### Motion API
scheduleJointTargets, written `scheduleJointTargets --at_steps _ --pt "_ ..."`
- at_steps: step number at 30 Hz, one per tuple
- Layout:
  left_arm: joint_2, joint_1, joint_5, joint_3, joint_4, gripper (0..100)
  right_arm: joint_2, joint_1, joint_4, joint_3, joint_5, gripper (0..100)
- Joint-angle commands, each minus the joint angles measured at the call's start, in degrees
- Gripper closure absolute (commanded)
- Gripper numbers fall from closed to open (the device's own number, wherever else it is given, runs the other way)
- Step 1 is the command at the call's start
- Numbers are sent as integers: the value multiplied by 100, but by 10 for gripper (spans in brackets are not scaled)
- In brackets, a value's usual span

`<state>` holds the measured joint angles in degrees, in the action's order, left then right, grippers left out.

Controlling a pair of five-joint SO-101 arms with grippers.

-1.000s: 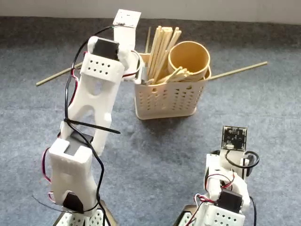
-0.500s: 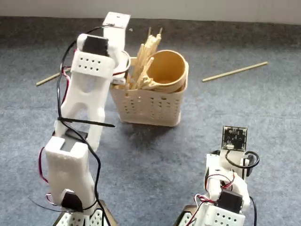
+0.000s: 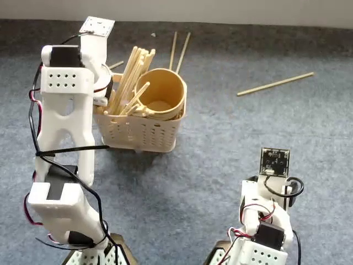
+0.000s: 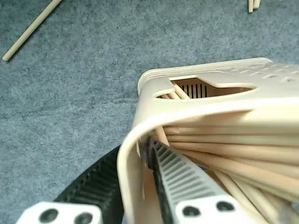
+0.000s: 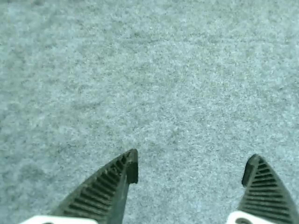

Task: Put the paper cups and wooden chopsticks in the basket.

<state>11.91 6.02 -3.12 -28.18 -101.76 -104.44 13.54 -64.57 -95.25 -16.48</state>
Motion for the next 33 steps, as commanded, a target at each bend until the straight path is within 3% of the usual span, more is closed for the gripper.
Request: scheduleJointTargets --at_steps 1,7,14,18,23,27,29,33 --pt "-479 92 -123 -13 -44 756 -48 -57 110 -655 -88 652" --pt "-1270 620 -132 -444 -26 731 -48 -57 110 -655 -88 652" --pt "-2141 2158 -114 -1156 273 733 -48 -57 110 -655 -88 652" --pt "-1859 3090 -97 -910 1626 733 -48 -57 110 -655 -88 652" --pt "-242 2879 -105 690 3965 732 -48 -57 110 -655 -88 652" --pt "1270 2668 -97 927 5820 731 -48 -57 101 -655 -88 652" --pt "1930 2571 -97 629 6338 730 -48 -57 101 -655 -88 652" --pt "3090 2519 -123 -541 6505 730 -48 -57 101 -655 -88 652"
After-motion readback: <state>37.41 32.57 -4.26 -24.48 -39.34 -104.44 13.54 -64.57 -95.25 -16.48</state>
